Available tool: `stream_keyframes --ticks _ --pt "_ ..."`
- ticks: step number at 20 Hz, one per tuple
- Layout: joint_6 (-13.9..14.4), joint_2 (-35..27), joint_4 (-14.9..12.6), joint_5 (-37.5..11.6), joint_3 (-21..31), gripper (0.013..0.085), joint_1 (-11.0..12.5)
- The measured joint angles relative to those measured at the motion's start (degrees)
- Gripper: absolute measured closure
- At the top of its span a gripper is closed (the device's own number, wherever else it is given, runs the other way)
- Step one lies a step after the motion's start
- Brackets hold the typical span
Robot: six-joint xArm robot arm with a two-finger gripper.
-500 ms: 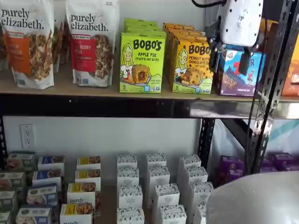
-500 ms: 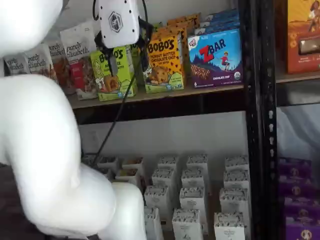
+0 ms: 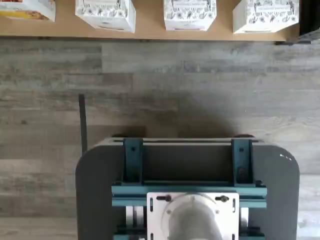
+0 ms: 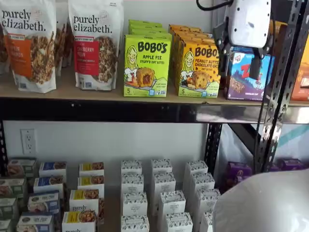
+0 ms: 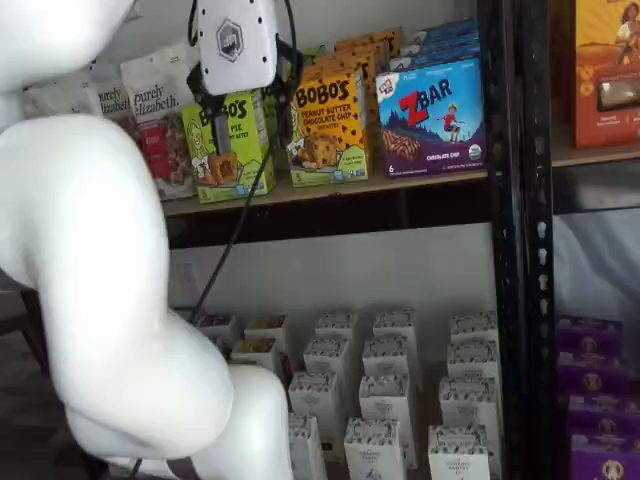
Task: Pick up the orange box on the top shelf, the fifth box from the left
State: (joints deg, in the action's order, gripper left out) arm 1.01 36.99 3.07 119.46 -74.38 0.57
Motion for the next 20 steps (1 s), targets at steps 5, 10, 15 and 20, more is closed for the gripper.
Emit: stream_keyframes --ticks 5,10,15,20 --pt "0.16 1.08 -0.24 -5.46 1.78 0.013 -0.4" --pt "0.3 0.84 -1.21 -11.36 3.16 0.013 -1.0" --pt "0.9 0.49 -2.52 -22.28 5.77 0.013 -1.92" --pt "1.04 -2.69 -2.91 -25.86 5.35 0.013 -2.08"
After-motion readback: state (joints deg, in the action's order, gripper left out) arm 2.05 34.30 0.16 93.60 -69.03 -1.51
